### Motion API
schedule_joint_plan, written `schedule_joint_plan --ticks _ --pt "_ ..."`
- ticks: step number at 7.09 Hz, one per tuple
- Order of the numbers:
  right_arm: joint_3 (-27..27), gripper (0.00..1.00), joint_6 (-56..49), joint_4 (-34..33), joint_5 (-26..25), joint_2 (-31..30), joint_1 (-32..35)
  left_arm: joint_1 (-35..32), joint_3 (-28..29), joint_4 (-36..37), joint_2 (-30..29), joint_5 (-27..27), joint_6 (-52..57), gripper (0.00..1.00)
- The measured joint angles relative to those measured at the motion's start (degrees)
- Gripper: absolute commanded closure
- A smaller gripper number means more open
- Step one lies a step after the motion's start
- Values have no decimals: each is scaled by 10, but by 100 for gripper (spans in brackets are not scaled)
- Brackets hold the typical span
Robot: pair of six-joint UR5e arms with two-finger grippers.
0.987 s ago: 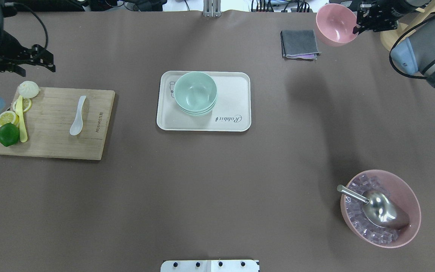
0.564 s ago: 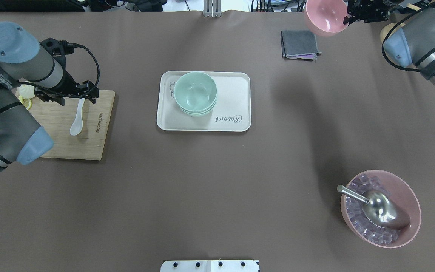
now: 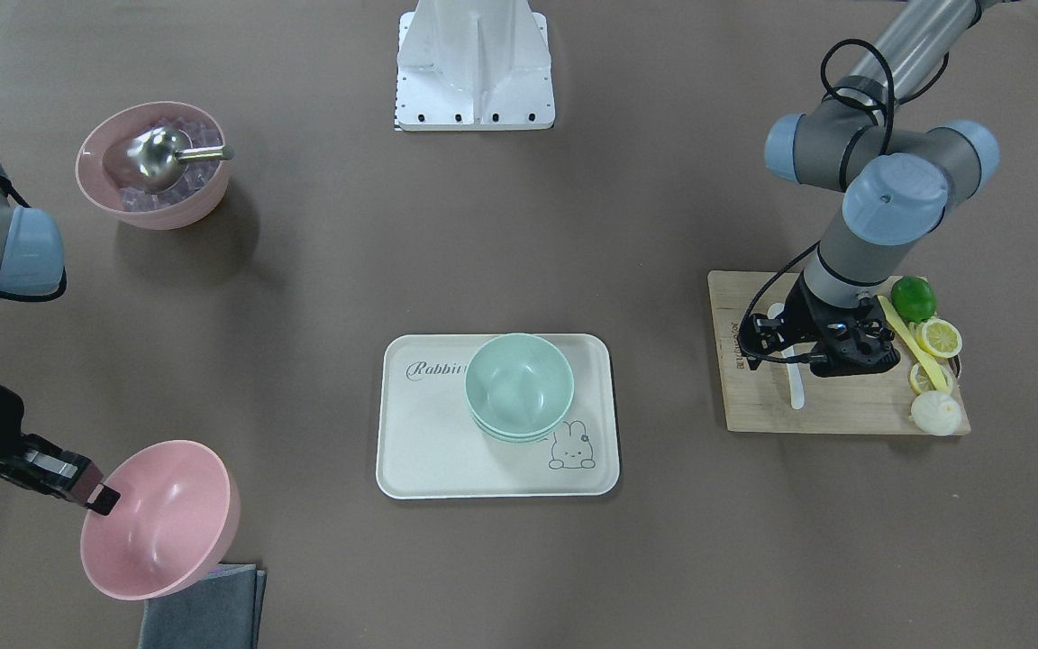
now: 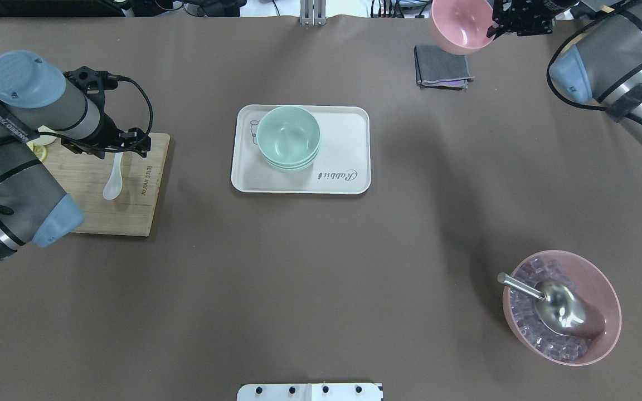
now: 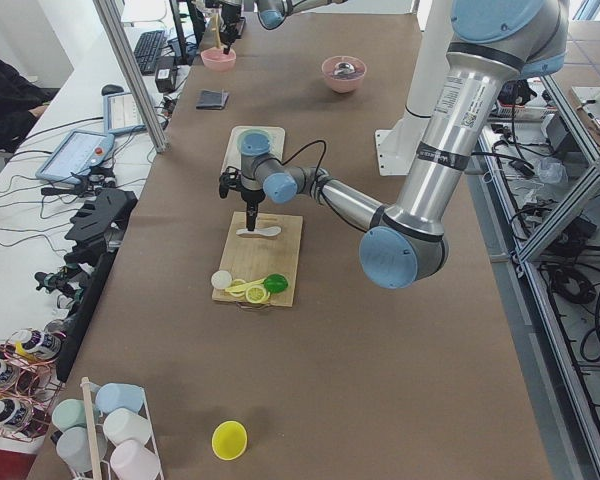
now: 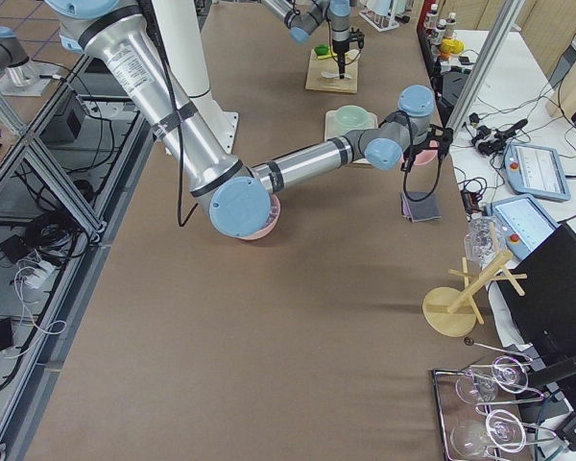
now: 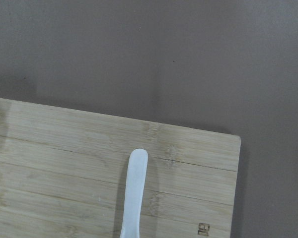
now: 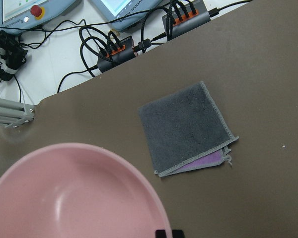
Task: Stack pink bowl on green and place spoon
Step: 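Lift the pink bowl with the right gripper while the left reaches the spoon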
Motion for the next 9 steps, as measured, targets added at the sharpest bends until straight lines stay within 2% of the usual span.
schedule_joint_plan --ticks 2,5,7,9 --pt "7 100 14 2 -2 1 -12 0 11 -3 4 0 18 22" --pt "14 100 24 4 -5 2 -25 0 13 -26 17 -1 22 30" --pt "18 100 25 5 -8 2 -30 0 16 -35 23 -1 22 42" --pt "21 100 24 6 -8 0 -31 0 21 -40 23 -1 21 49"
